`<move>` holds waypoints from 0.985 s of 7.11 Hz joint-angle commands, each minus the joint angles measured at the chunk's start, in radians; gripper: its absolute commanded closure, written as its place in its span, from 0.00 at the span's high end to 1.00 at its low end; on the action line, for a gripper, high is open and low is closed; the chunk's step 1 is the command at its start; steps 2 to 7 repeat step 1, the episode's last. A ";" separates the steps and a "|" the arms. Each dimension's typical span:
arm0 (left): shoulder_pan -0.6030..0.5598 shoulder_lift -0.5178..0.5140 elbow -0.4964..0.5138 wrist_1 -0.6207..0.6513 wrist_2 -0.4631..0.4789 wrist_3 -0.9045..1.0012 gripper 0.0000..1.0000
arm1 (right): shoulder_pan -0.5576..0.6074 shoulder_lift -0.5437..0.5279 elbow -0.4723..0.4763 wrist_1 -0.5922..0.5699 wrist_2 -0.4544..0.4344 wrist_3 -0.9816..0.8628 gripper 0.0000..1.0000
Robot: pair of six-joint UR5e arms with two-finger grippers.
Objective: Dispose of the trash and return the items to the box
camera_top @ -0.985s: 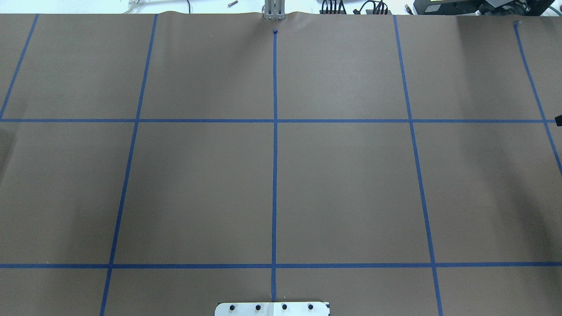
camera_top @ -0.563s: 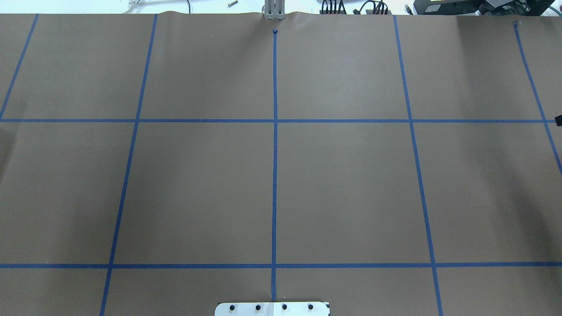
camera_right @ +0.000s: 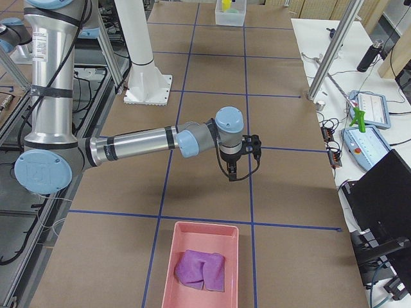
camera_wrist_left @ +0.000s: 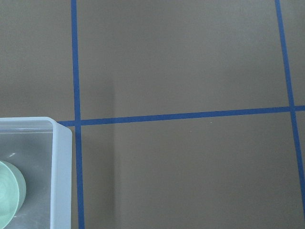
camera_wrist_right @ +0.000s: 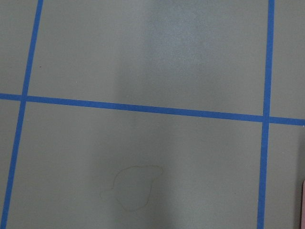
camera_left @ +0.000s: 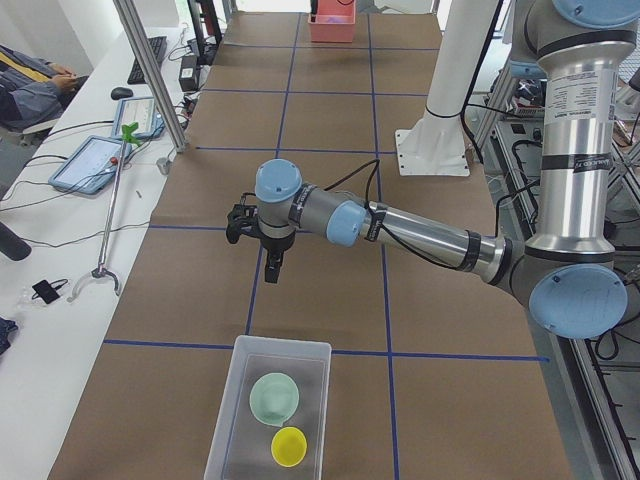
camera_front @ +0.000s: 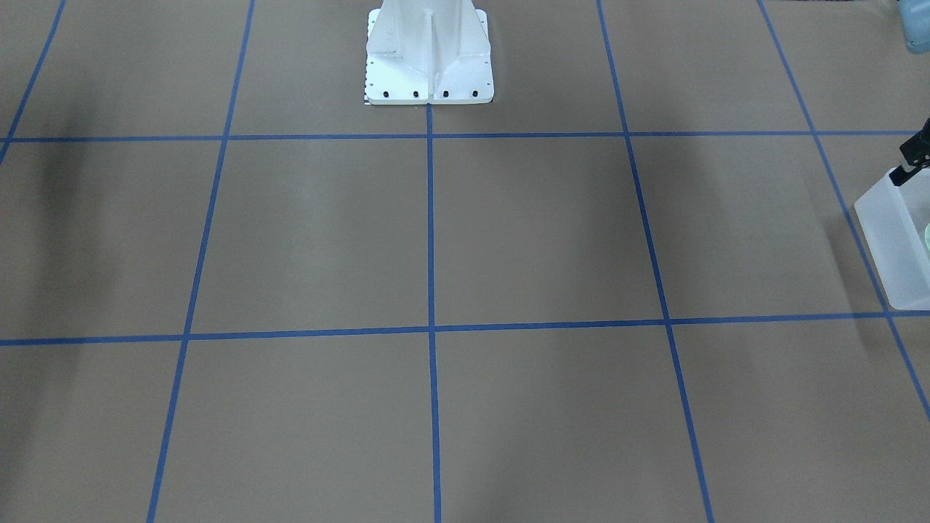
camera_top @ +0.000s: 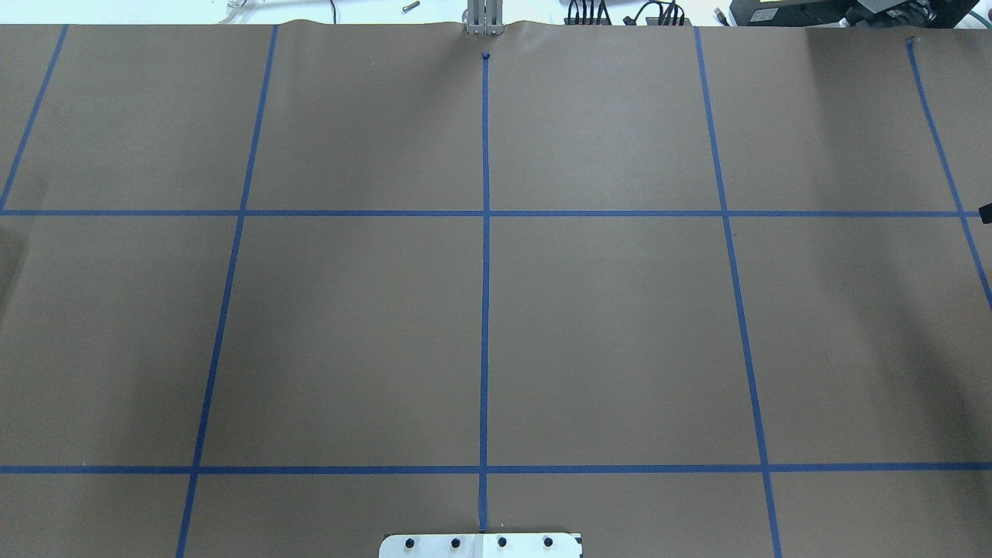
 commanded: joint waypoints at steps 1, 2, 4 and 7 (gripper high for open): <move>0.019 -0.001 -0.007 -0.002 0.001 0.001 0.98 | 0.000 0.000 -0.001 0.000 0.000 0.000 1.00; 0.019 -0.001 -0.007 -0.002 0.001 0.001 0.98 | 0.000 0.000 -0.001 0.000 0.000 0.000 1.00; 0.019 -0.001 -0.007 -0.002 0.001 0.001 0.98 | 0.000 0.000 -0.001 0.000 0.000 0.000 1.00; 0.019 -0.001 -0.007 -0.002 0.001 0.001 0.98 | 0.000 0.000 -0.001 0.000 0.000 0.000 1.00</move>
